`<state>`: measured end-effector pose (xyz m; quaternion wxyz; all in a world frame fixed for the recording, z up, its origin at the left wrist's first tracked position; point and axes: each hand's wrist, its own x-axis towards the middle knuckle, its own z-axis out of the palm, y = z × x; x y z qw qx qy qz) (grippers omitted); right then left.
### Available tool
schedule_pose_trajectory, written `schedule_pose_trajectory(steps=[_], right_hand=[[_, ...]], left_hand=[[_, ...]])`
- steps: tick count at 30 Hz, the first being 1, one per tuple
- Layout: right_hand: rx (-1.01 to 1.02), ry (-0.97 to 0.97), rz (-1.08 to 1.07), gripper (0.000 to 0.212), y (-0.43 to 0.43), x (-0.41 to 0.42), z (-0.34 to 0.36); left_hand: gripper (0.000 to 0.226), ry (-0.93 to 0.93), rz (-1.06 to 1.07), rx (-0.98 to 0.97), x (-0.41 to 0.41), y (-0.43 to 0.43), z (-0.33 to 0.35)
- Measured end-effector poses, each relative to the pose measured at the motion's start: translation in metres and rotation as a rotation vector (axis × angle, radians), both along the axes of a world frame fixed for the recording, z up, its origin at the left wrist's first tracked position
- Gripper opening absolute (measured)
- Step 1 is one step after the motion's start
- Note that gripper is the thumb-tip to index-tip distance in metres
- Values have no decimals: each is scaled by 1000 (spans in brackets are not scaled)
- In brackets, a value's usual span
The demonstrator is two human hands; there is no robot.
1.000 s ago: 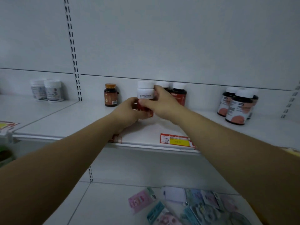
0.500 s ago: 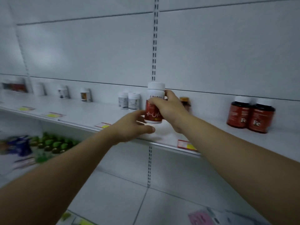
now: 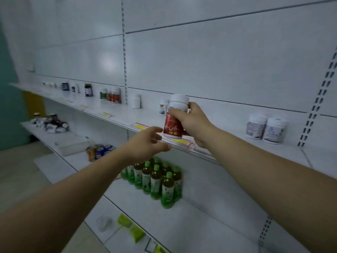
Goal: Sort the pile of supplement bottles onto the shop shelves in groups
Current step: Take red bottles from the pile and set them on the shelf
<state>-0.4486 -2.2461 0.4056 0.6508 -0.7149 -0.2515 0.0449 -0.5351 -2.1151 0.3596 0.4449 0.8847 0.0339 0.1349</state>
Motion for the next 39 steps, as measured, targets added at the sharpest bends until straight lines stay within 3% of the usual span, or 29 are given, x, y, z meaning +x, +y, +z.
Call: schedule_pose_trajectory(steps=[6, 12, 20, 29, 39], right_hand=[[-46, 36, 59, 41, 102, 29, -3], [-97, -19, 79, 47, 197, 88, 1], [-179, -49, 55, 60, 331, 180, 7], [-281, -95, 4, 59, 461, 223, -13], [-276, -53, -257, 61, 607, 250, -22]], left_hand=[[66, -4, 100, 30, 18, 96, -6], [64, -23, 256, 346, 65, 191, -8], [58, 85, 356, 429, 145, 336, 2], [59, 261, 243, 577, 218, 481, 12], [54, 335, -52, 633, 286, 649, 13]])
